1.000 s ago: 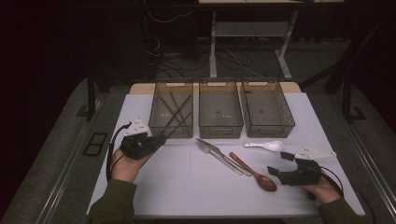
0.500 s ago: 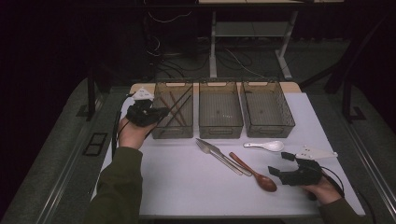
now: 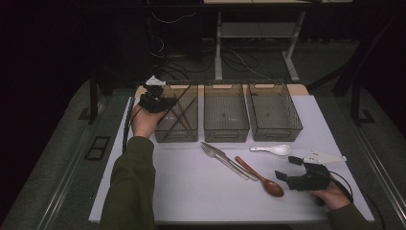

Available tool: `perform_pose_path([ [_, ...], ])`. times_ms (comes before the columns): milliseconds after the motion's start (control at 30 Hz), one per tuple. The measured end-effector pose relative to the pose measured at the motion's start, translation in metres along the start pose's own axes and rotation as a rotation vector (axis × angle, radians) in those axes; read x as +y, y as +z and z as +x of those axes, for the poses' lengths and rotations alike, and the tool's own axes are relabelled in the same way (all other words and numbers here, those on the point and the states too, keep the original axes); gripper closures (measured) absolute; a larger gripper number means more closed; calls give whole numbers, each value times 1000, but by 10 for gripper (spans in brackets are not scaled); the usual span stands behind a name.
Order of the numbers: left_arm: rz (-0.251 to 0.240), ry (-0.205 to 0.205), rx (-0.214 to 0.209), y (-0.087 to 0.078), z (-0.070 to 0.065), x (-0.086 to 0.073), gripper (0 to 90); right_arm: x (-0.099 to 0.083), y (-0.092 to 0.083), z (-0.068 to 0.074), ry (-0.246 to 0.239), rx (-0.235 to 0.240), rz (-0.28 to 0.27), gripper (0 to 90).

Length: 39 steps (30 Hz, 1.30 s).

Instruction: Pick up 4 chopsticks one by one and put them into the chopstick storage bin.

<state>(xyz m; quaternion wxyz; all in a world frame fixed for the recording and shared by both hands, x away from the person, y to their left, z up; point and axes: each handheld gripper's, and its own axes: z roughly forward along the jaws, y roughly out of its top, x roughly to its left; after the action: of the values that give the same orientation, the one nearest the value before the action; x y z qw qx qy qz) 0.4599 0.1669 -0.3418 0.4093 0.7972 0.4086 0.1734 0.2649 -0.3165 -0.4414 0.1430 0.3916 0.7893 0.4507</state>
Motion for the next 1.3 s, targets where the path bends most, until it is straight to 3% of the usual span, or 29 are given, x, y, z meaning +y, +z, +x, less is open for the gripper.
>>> perform_pose_path([
  [300,62,-72,28,31,12,-8,852,0,-1,0,-2,4,-5,171],
  [400,98,-58,36,38,12,-11,852,0,-1,0,-1,3,-6,171],
  [633,138,-71,47,46,13,-15,834,0,-2,-1,0,2,-6,171],
  [867,107,-75,71,42,13,-15,667,0,-2,0,0,0,-6,171],
  [1067,65,-85,39,35,9,-14,538,0,-1,0,1,1,-4,171],
  [1300,-11,-51,-22,18,-8,-19,433,0,0,-1,1,2,0,171],
])
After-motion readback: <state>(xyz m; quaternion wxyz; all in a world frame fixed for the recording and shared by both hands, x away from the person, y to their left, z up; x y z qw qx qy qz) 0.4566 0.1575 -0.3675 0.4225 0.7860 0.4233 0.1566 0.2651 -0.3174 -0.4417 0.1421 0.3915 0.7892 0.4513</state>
